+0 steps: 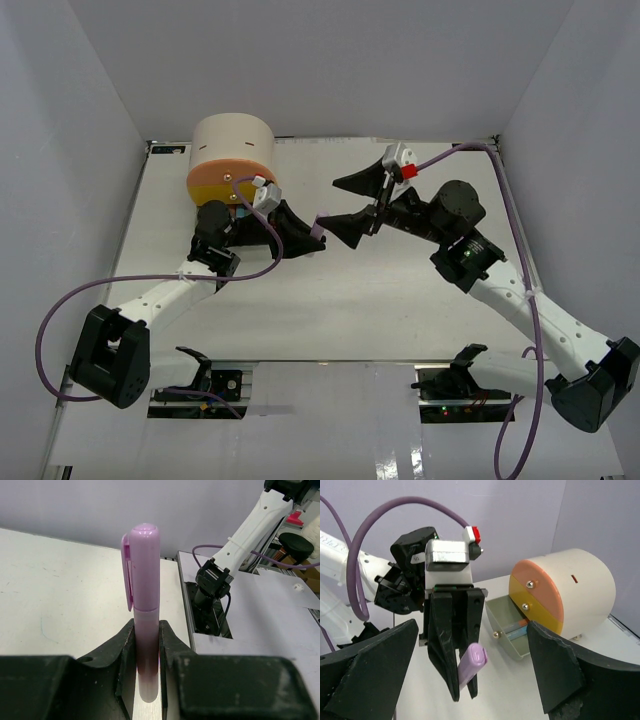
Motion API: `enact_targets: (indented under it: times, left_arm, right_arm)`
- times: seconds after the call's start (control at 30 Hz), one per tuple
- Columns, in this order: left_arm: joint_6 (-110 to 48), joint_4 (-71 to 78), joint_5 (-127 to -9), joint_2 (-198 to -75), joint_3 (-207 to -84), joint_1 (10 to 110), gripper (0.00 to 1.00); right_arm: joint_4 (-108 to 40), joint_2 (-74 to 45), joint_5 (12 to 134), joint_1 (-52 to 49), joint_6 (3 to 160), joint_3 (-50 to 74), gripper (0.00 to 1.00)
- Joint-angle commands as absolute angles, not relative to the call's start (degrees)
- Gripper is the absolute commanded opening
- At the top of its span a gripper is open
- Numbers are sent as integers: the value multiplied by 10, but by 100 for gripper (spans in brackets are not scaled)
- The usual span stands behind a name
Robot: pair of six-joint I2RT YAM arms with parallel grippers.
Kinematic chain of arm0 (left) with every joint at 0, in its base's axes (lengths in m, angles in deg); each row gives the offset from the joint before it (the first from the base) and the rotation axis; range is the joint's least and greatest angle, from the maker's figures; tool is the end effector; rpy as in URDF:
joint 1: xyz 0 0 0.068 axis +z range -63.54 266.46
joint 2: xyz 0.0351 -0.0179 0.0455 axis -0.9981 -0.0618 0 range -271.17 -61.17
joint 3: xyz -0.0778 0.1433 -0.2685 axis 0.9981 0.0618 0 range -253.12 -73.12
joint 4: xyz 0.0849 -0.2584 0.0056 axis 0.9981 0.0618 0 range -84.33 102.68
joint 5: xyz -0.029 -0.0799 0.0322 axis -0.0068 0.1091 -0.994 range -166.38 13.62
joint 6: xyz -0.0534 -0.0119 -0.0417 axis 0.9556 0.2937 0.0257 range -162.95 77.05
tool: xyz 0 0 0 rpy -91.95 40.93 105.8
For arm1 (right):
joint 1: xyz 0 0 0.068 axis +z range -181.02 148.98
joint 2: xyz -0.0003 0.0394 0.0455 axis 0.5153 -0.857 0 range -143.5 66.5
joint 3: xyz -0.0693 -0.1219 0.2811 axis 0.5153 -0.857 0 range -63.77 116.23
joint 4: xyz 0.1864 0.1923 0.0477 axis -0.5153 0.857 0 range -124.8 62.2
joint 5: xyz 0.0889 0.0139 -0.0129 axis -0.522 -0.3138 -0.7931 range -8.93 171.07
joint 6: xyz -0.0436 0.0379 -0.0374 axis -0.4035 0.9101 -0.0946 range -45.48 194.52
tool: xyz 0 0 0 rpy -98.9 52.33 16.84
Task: Sort the stationery into containers
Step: Close the pen cap on the pen.
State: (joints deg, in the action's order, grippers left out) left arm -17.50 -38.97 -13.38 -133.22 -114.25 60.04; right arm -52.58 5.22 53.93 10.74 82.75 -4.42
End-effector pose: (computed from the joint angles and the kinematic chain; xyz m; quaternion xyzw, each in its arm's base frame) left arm 0.2222 -0.1657 0.3484 0.4154 0.5231 -0.5835 0.4619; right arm 0.1693 0.1852 0.4674 -0.3482 0.5071 0.4559 0.6432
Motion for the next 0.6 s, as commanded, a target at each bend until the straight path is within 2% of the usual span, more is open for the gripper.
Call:
enact_targets:
  times: [0.0,0.57]
  left_arm:
    - [-195,-363,-108,-1323,-1165,601,0]
    - [-197,-359,-97,-1310,-1160,601,0]
  right_arm:
    - [-502,27,542,106,799,1,95]
    - [-535,-45,473,106,830,19,64]
